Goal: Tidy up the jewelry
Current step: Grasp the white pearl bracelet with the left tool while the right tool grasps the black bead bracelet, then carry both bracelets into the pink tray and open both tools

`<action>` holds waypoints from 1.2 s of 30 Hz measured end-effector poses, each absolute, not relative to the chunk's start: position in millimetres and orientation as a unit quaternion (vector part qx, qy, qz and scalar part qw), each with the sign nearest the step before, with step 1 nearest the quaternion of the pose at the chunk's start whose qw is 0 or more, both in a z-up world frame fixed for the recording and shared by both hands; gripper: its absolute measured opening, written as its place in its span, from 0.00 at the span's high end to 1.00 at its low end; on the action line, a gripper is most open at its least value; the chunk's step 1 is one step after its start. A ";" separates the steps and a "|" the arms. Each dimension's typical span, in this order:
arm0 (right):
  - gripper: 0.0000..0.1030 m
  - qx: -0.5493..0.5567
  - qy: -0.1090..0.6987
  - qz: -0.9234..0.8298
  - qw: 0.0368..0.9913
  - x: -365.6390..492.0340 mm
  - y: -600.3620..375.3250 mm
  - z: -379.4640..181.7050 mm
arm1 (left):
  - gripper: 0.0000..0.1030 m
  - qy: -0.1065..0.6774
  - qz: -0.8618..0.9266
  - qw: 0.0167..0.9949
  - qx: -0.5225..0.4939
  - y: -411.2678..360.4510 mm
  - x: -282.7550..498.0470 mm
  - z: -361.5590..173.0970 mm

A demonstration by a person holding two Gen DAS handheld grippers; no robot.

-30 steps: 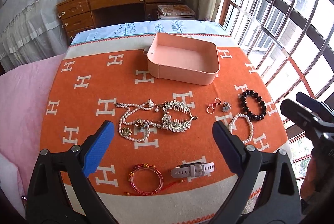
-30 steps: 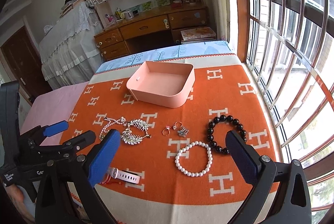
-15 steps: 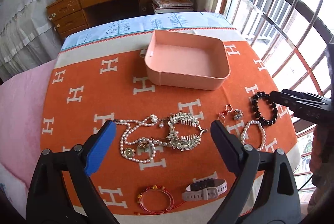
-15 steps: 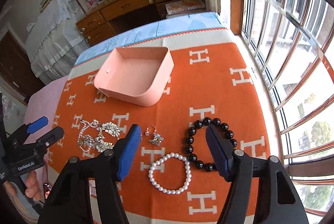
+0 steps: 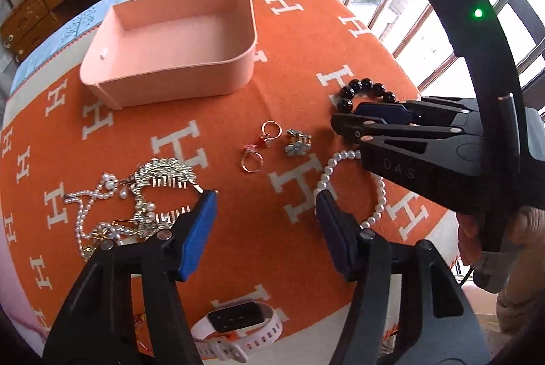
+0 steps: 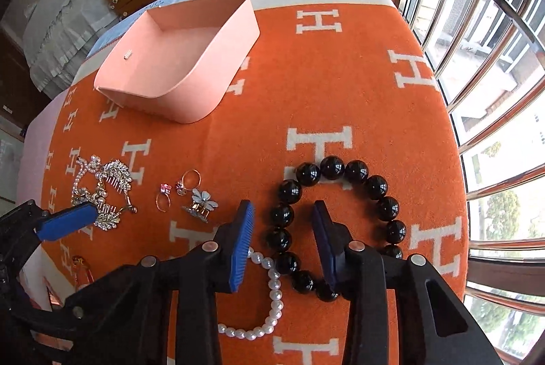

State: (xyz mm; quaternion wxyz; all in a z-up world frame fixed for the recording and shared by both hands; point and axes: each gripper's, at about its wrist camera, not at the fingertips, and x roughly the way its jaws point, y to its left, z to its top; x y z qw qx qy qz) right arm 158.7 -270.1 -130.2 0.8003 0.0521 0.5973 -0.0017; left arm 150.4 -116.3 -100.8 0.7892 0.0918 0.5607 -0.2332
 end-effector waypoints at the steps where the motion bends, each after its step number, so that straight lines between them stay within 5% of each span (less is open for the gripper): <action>1: 0.77 0.048 0.594 -0.002 0.803 158.5 -269.5 -130.7 | 0.49 0.564 -0.237 0.786 0.092 -121.2 150.7 -105.0; 7: 0.81 0.085 0.580 0.017 0.810 154.1 -282.0 -129.6 | 0.68 0.591 -0.241 0.763 0.103 -145.1 153.2 -129.5; 11: 0.81 0.091 0.574 0.021 0.814 152.1 -282.2 -130.0 | 0.71 0.591 -0.235 0.762 0.120 -154.8 153.4 -135.3; 16: 0.81 0.091 0.569 0.021 0.817 149.2 -281.3 -129.8 | 0.95 0.582 -0.224 0.769 0.140 -162.8 156.0 -137.2; 26: 0.85 0.122 0.565 0.025 0.816 144.1 -286.6 -120.2 | 0.95 0.553 -0.207 0.802 0.088 -132.0 163.0 -98.7; 36: 0.85 0.133 0.502 0.053 0.853 150.2 -270.1 -38.4 | 0.95 0.488 -0.173 0.854 0.056 -78.9 191.7 -20.4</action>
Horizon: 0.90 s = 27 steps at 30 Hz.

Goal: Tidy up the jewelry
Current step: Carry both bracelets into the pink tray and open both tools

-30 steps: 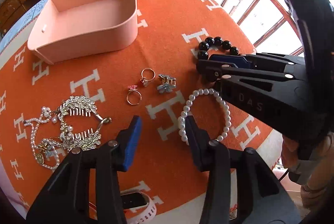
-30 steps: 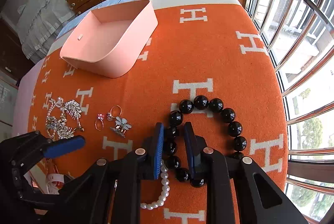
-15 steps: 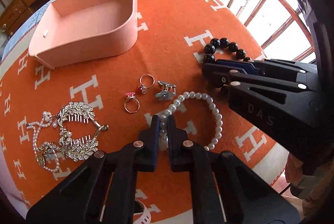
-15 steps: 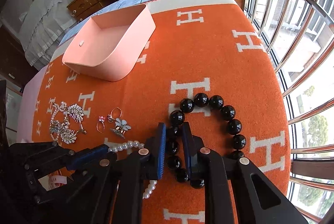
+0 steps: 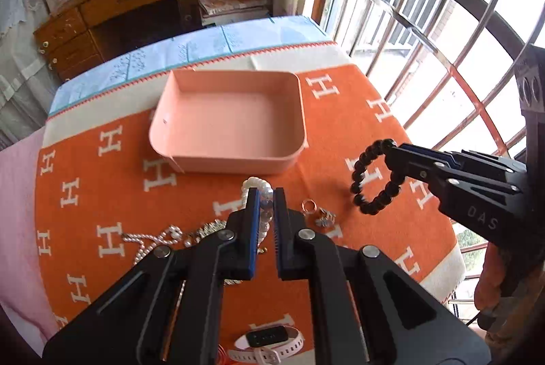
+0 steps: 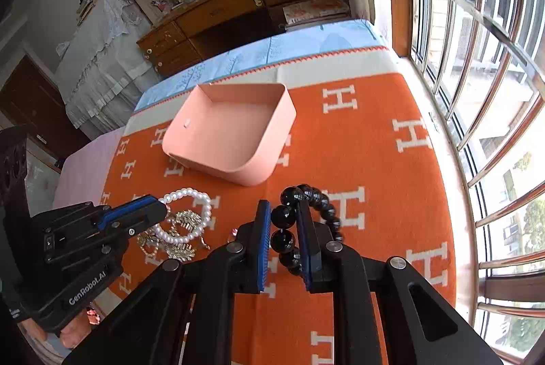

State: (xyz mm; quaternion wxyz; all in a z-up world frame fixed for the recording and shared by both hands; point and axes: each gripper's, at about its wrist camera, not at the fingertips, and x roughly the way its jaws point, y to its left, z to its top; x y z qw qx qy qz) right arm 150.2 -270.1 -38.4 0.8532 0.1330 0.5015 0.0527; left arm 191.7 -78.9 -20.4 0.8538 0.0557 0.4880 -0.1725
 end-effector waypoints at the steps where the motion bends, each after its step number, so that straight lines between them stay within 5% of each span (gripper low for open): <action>1: 0.85 0.133 0.496 0.056 0.856 153.7 -267.3 -30.2 | 0.95 0.481 -0.167 0.859 0.053 -73.8 198.2 -13.7; 9: 0.86 0.150 0.455 0.088 0.873 191.4 -234.5 22.7 | 0.95 0.449 -0.122 0.885 0.019 -38.9 265.5 18.2; 17: 0.86 0.168 0.431 0.097 0.881 233.9 -208.0 50.7 | 0.95 0.469 -0.099 0.877 0.017 -40.3 324.4 -41.2; 27: 0.86 0.145 0.485 0.075 0.859 288.7 -187.1 -9.1 | 0.95 0.547 -0.051 0.834 0.040 -31.5 339.6 -114.9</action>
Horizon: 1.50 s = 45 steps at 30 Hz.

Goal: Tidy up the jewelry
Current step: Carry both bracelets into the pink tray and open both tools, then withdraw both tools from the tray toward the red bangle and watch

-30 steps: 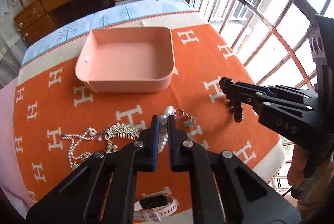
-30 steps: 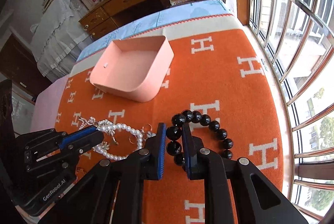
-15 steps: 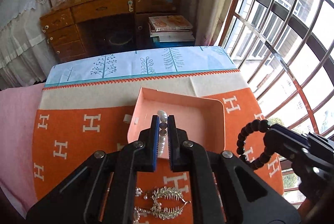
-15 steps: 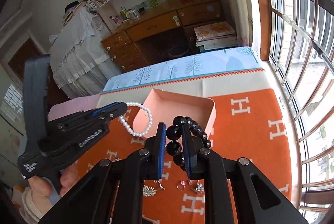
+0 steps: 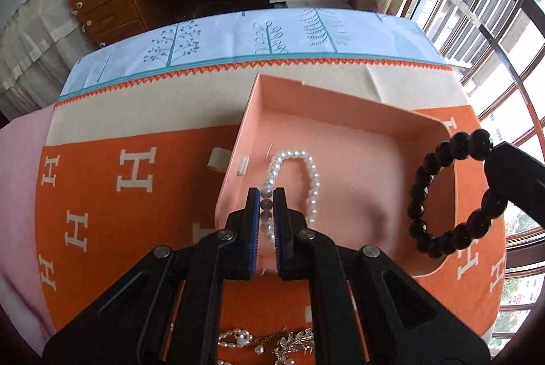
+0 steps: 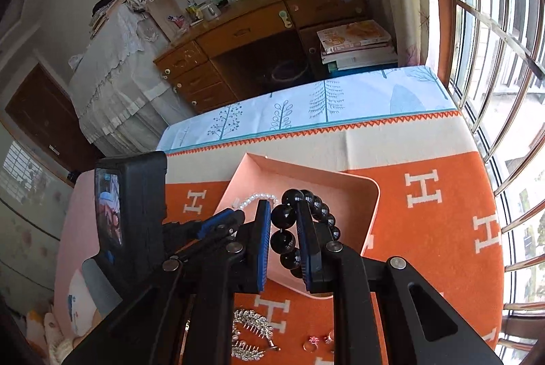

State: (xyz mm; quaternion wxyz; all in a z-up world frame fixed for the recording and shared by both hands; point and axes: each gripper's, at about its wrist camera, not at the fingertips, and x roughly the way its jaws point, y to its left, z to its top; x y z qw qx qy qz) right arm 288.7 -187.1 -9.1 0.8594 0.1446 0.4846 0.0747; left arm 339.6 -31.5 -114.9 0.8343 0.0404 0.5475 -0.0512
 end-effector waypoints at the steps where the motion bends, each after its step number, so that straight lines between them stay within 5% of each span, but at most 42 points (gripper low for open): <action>1: 0.85 0.141 0.495 0.071 0.855 293.7 -185.4 -17.0 | 0.94 0.558 -0.050 0.827 0.040 -29.1 340.7 -121.7; 7: 0.83 0.145 0.535 0.049 0.831 311.2 -193.5 -80.0 | 0.93 0.566 -0.032 0.821 0.064 -29.7 326.5 -133.0; 12: 0.65 0.138 0.537 0.031 0.832 313.9 -199.8 -98.2 | 0.93 0.571 -0.024 0.819 0.051 -22.2 317.2 -134.7; 23: 0.64 0.126 0.545 0.041 0.828 305.0 -191.1 -100.4 | 0.89 0.599 -0.048 0.799 0.007 -8.9 302.5 -125.5; 27: 0.63 0.118 0.543 0.051 0.829 292.2 -186.0 -96.1 | 0.76 0.605 -0.085 0.791 -0.036 -0.7 301.6 -116.0; 31: 0.63 0.110 0.533 0.061 0.836 277.9 -184.3 -87.6 | 0.47 0.592 -0.113 0.797 -0.044 2.6 293.0 -97.8; 45: 0.60 0.087 0.505 0.103 0.852 202.4 -173.7 -54.7 | 0.45 0.562 -0.110 0.819 -0.034 41.5 240.8 -52.3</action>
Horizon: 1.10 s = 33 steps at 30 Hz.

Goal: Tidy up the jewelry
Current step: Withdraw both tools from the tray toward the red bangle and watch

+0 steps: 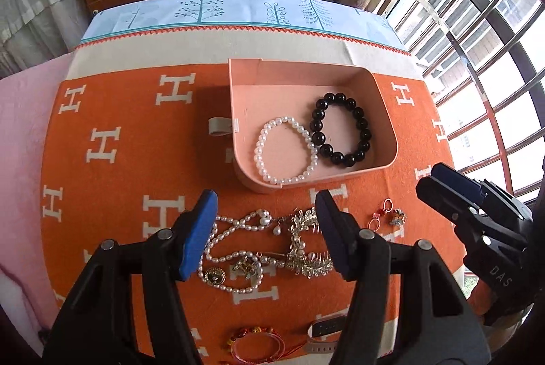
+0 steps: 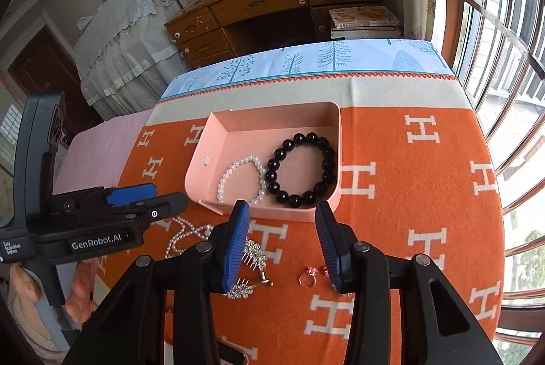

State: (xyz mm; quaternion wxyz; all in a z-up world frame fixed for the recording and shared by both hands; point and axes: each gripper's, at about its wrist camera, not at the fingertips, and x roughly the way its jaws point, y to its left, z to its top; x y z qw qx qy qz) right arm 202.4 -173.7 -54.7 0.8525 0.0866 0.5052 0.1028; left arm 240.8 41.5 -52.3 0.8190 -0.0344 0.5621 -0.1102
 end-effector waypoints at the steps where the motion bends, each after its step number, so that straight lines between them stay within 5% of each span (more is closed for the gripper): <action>1: 0.60 0.086 0.504 0.106 0.853 195.8 -172.8 -53.2 | 0.45 0.558 -0.110 0.822 -0.034 46.1 235.4 -49.7; 14: 0.50 0.066 0.487 0.154 0.857 105.5 -155.9 -52.6 | 0.45 0.468 -0.135 0.873 -0.034 84.9 147.1 -26.9; 33: 0.49 0.001 0.464 0.181 0.867 16.9 -152.7 -90.3 | 0.45 0.528 -0.084 0.844 -0.051 112.3 66.5 -114.0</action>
